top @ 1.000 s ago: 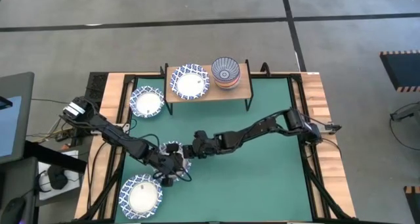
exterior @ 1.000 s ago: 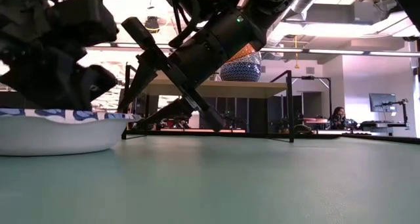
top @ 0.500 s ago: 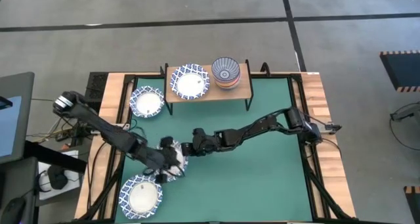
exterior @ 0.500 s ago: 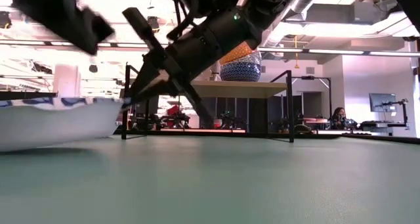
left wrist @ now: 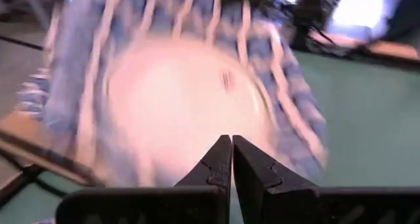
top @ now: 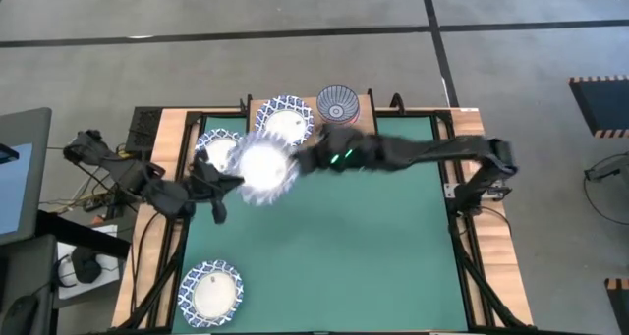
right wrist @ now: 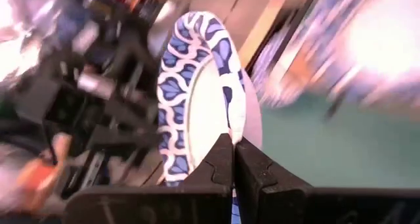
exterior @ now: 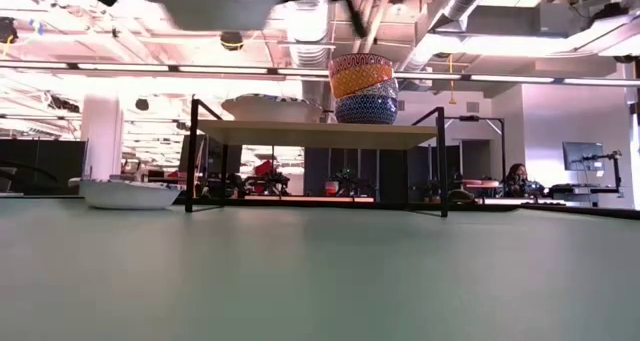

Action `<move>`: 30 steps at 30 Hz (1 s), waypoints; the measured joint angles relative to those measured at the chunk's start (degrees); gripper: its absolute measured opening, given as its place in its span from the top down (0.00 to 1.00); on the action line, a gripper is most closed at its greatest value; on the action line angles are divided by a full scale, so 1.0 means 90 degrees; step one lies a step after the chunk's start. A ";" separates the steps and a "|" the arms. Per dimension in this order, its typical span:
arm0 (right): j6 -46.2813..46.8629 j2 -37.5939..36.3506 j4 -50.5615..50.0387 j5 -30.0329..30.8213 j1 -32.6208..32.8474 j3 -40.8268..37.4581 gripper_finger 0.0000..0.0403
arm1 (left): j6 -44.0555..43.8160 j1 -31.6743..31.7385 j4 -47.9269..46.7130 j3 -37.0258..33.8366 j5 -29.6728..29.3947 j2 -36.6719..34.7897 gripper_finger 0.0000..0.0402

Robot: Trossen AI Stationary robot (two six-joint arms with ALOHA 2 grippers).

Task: Place and stack bowls onto a shelf
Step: Stack the large white bowl on the large white bowl on the shelf

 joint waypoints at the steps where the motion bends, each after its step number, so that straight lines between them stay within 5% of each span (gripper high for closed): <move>1: -0.0222 -0.0228 -0.0197 0.0164 -0.0186 0.0000 0.95 | -0.0025 0.0055 -0.0023 0.0000 -0.0106 -0.0050 1.00; 6: -0.0704 -0.0835 -0.0840 0.0582 -0.1210 0.0010 0.95 | -0.0108 0.0394 -0.0054 -0.0002 -0.0313 0.0039 1.00; 13: -0.0823 -0.0592 -0.0607 -0.0199 -0.2055 -0.0007 0.95 | -0.0050 0.0899 -0.0054 -0.0005 -0.0244 0.0631 1.00; 24: -0.1090 -0.0162 -0.0102 -0.1498 -0.2566 -0.0007 0.88 | -0.0107 0.1347 0.0026 -0.0005 -0.0033 0.1243 1.00; 30: -0.1187 -0.0181 0.0350 -0.1644 -0.2683 -0.0007 0.83 | 0.0280 0.1518 0.0551 -0.0005 -0.0082 0.1245 1.00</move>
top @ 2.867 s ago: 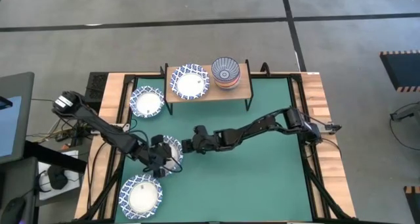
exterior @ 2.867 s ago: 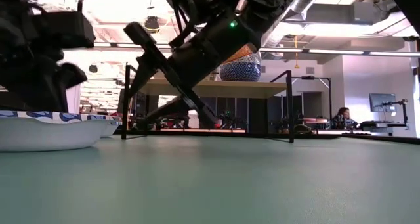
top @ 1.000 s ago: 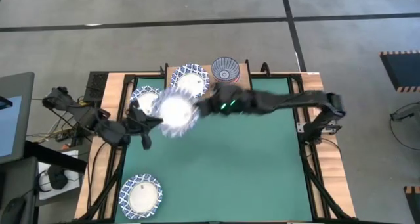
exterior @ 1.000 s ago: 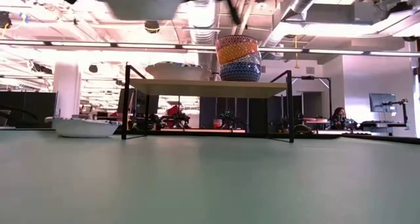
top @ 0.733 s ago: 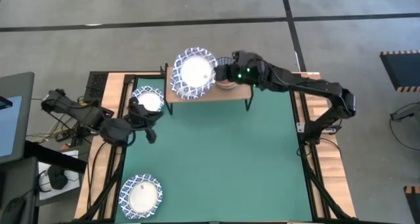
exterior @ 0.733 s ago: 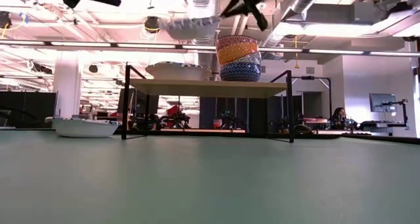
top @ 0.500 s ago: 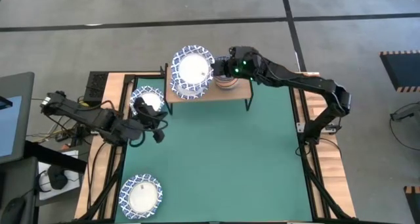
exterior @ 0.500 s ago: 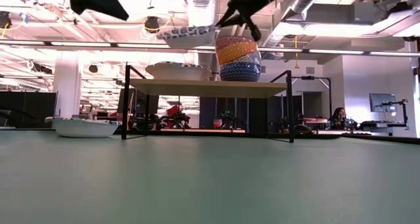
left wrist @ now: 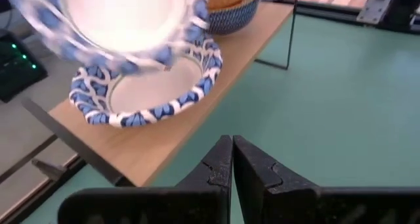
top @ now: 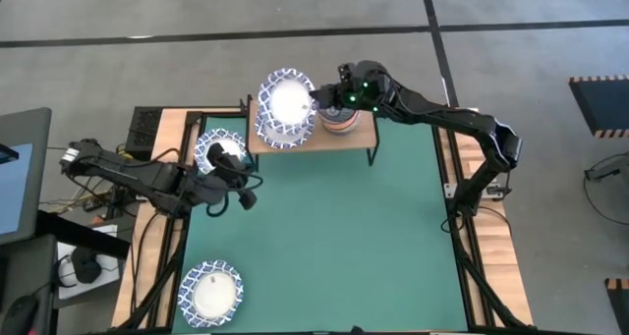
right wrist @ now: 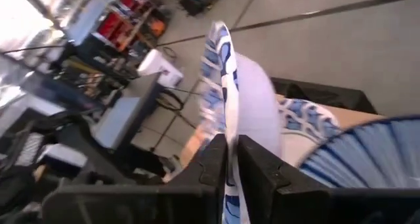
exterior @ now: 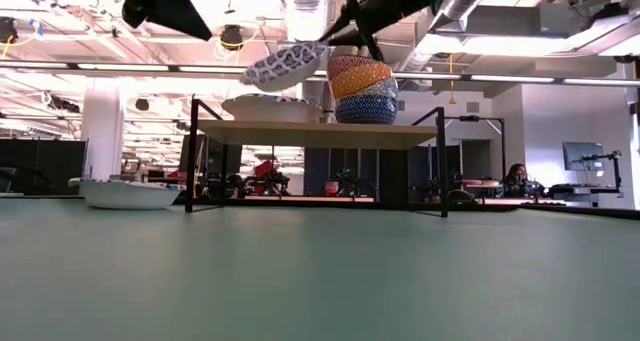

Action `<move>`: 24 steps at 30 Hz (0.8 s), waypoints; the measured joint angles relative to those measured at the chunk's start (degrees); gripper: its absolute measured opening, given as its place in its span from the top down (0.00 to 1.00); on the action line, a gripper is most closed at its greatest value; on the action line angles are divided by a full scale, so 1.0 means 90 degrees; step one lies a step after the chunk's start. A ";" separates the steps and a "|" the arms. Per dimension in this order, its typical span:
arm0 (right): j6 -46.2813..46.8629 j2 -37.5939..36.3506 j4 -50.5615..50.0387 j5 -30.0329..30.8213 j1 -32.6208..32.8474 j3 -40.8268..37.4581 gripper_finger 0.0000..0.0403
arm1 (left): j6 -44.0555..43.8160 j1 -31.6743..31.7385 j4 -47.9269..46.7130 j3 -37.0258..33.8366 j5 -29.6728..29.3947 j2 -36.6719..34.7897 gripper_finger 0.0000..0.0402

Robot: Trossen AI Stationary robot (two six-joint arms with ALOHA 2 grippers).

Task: Place and stack bowls onto a shelf
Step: Stack the large white bowl on the large white bowl on the shelf

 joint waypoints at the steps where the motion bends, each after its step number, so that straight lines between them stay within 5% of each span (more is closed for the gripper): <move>1: -0.0048 -0.0003 0.0094 -0.0086 -0.0004 0.0000 0.82 | 0.0092 0.0038 0.0094 0.0000 0.0000 -0.0004 1.00; 14: -0.0301 -0.0119 0.0530 -0.0162 -0.0036 0.0000 0.44 | 0.0568 0.0575 0.1064 0.0000 -0.0174 -0.0002 1.00; 19: -0.0639 -0.0632 0.0557 -0.0199 -0.0016 0.0007 0.42 | 0.0711 0.1291 0.1746 0.0000 -0.0217 0.0066 1.00; 24: -0.1604 -0.1241 -0.0285 -0.0291 0.0144 0.0007 0.47 | 0.1350 0.2319 0.3016 0.0000 0.0838 0.0510 1.00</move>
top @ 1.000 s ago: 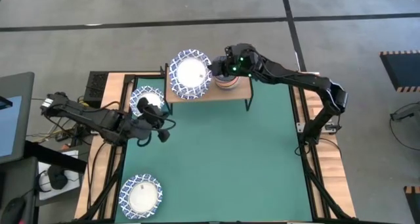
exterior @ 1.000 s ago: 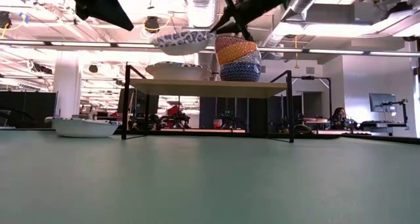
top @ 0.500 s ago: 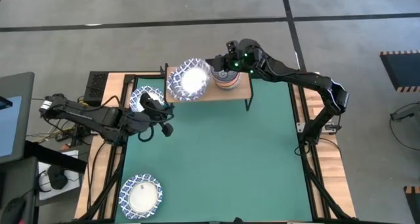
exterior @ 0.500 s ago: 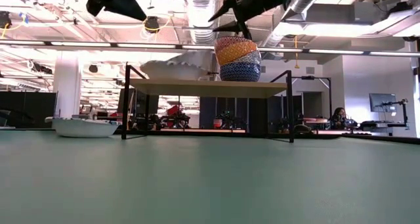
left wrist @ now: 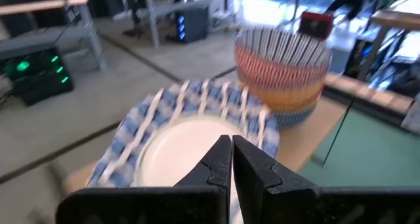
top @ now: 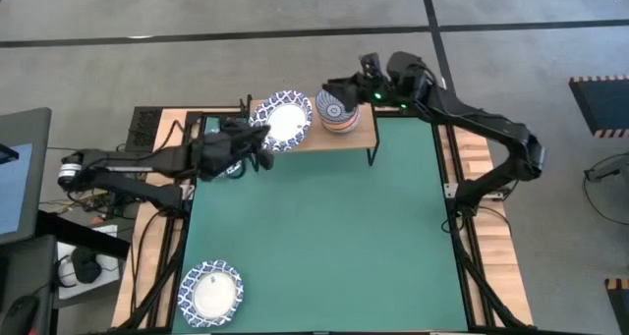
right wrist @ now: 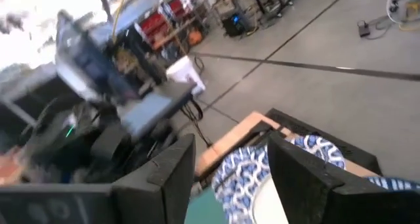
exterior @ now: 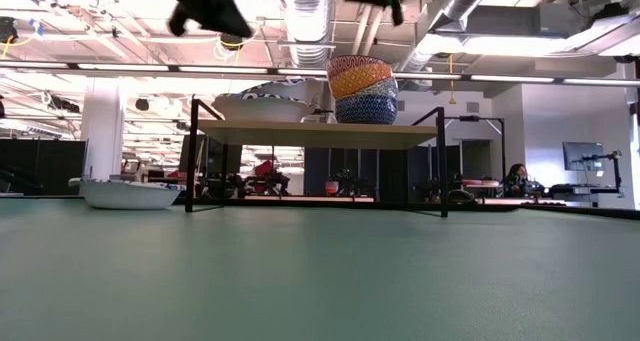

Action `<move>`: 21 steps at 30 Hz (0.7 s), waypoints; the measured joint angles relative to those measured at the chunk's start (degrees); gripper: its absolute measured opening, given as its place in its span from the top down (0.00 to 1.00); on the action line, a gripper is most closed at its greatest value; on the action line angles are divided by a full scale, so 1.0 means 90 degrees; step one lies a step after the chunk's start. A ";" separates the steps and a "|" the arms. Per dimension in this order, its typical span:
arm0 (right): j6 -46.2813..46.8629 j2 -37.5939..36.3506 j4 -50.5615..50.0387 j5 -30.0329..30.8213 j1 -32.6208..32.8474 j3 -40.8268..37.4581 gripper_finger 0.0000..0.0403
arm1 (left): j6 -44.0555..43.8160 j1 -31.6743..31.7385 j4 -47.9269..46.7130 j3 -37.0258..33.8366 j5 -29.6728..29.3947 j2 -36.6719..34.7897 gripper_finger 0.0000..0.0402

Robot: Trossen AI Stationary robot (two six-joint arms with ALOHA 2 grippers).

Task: Place and stack bowls onto a shelf
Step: Stack the large white bowl on the large white bowl on the shelf

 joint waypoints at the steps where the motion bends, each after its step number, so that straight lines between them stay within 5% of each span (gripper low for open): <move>1: -0.0158 -0.0133 -0.0186 -0.0005 0.0028 0.0000 0.48 | 0.0169 0.0189 0.0286 0.0005 0.0245 0.0149 1.00; 5: -0.0529 -0.0578 -0.0929 -0.0008 0.0146 0.0000 0.51 | 0.0589 0.0821 0.1061 0.0025 0.0847 0.0841 1.00; 9: -0.0752 -0.0903 -0.1730 0.0020 0.0158 0.0000 0.51 | 0.0603 0.1414 0.0725 0.0452 0.1102 0.1561 1.00; 21: -0.1200 -0.1069 -0.2735 0.0546 0.0053 -0.0002 0.51 | 0.0425 0.2618 -0.3204 0.3199 0.2835 0.3545 1.00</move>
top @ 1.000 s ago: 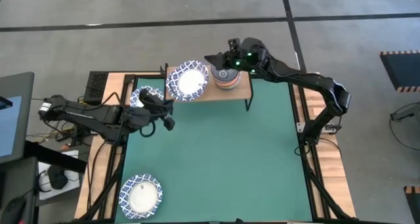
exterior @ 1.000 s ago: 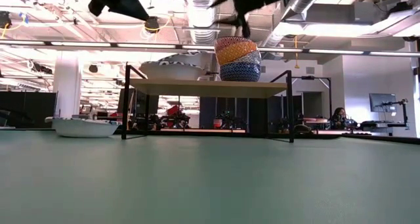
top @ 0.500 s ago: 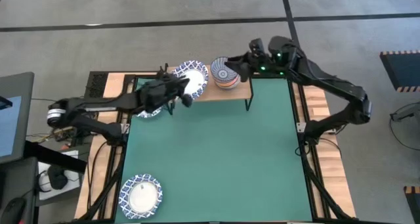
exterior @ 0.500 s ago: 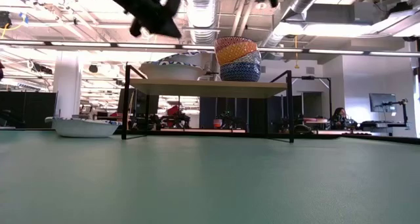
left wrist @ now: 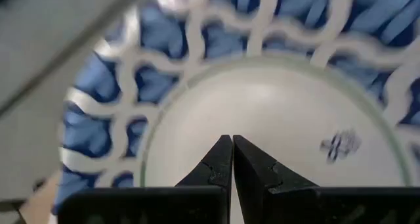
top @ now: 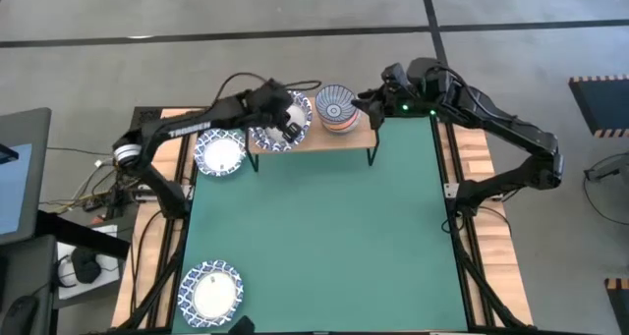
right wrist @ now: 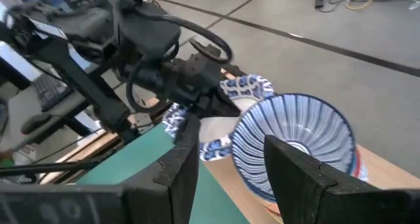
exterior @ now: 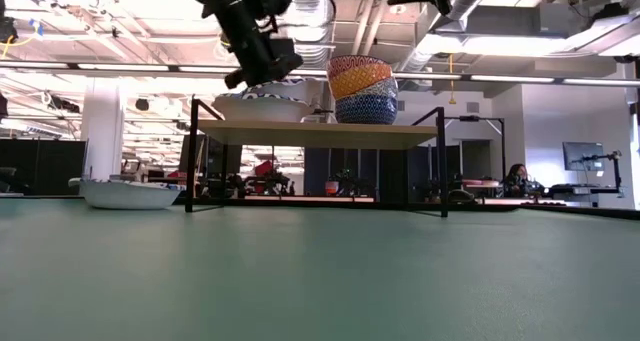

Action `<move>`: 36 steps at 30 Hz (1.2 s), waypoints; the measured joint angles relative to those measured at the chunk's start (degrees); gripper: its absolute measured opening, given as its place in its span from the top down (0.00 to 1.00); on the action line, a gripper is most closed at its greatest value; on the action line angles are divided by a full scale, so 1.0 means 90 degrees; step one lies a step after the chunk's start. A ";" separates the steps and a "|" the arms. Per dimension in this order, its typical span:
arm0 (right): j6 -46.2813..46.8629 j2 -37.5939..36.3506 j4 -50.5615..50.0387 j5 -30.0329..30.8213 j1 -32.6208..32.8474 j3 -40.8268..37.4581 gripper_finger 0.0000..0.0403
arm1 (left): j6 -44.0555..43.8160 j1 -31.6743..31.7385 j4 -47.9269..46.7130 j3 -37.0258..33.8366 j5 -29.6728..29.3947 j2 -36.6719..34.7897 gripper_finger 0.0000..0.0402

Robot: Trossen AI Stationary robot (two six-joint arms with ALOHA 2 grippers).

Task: Place and stack bowls onto a shelf
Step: Stack the large white bowl on the large white bowl on the shelf, then stack the large white bowl on the stacked large white bowl on the shelf

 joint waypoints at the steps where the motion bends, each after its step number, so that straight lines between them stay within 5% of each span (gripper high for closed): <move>1: -0.0003 0.0024 -0.0013 0.0003 -0.0035 0.0000 0.51 | 0.0007 0.0070 -0.0359 0.0217 0.0168 0.0126 1.00; 11: -0.0001 0.0044 -0.0019 0.0013 -0.0582 -0.0002 0.51 | 0.0165 0.0687 -0.1938 0.1222 0.0854 0.0960 1.00; 25: -0.0089 0.0042 -0.0116 -0.0001 -0.0767 -0.0078 0.52 | 0.0486 0.0829 -0.2984 0.2378 0.0749 0.0322 1.00; 30: 0.0099 0.0042 -0.0116 -0.0074 -0.0760 -0.0347 0.52 | 0.0284 0.1276 -0.3411 0.2128 0.0335 -0.0296 0.97; 36: 0.0272 0.0039 -0.0161 -0.0075 -0.0662 -0.0391 0.52 | -0.0353 0.2114 -0.3361 0.0631 0.0506 -0.1119 0.78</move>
